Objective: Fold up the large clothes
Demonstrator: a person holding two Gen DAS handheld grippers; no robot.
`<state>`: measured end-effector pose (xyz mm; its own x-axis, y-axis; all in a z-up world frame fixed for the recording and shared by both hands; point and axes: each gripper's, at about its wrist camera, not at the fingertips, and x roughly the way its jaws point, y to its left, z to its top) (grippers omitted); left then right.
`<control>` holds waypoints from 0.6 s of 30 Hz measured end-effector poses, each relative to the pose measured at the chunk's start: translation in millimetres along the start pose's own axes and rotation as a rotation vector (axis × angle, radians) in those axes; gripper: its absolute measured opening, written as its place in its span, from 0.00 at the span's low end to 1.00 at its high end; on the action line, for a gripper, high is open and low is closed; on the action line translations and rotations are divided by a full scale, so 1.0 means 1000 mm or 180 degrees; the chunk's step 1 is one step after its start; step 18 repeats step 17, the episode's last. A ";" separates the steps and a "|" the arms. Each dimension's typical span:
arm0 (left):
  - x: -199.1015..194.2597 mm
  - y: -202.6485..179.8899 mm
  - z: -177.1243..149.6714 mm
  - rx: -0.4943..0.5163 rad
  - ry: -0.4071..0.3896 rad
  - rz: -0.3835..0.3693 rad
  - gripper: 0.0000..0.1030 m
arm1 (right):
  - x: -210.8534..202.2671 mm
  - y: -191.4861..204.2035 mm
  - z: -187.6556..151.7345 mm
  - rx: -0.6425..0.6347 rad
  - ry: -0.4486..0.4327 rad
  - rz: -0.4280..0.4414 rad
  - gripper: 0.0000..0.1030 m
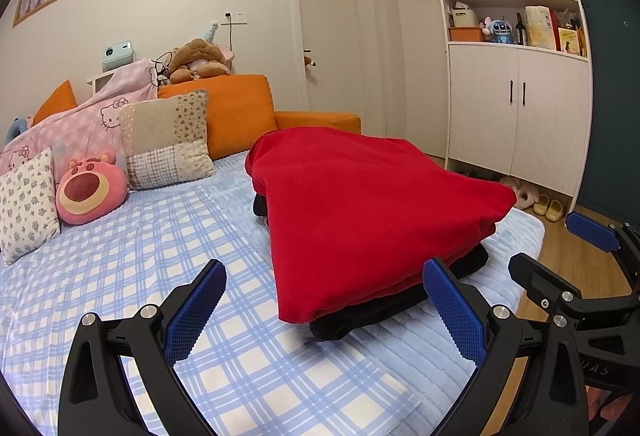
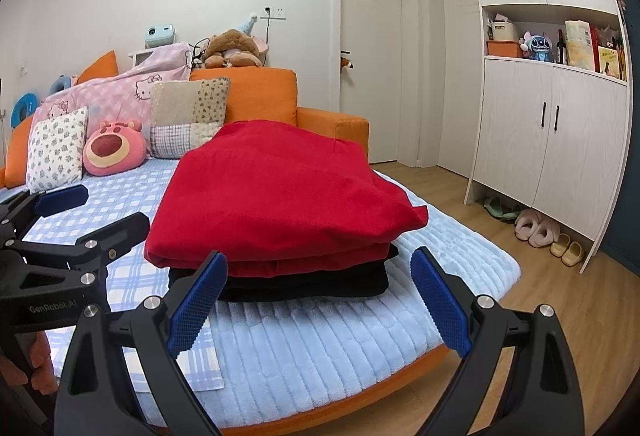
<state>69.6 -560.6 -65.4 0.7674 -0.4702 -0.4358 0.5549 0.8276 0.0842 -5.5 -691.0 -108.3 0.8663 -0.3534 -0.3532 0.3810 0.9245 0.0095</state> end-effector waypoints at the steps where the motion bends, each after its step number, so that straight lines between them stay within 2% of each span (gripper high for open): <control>1: 0.000 -0.001 -0.001 0.0015 -0.0006 0.0005 0.97 | 0.001 0.000 -0.001 0.0006 0.0008 -0.0004 0.89; 7: 0.006 -0.002 -0.003 0.0070 0.0017 -0.0012 0.97 | 0.006 -0.003 -0.007 0.0040 0.0074 -0.0012 0.89; 14: 0.000 -0.003 -0.003 0.0099 -0.0071 0.0099 0.97 | 0.004 -0.002 -0.004 0.0032 0.0022 -0.0027 0.89; 18: 0.000 0.000 -0.002 0.0039 -0.0045 0.0066 0.97 | 0.003 -0.003 -0.004 0.0037 0.0021 -0.0030 0.89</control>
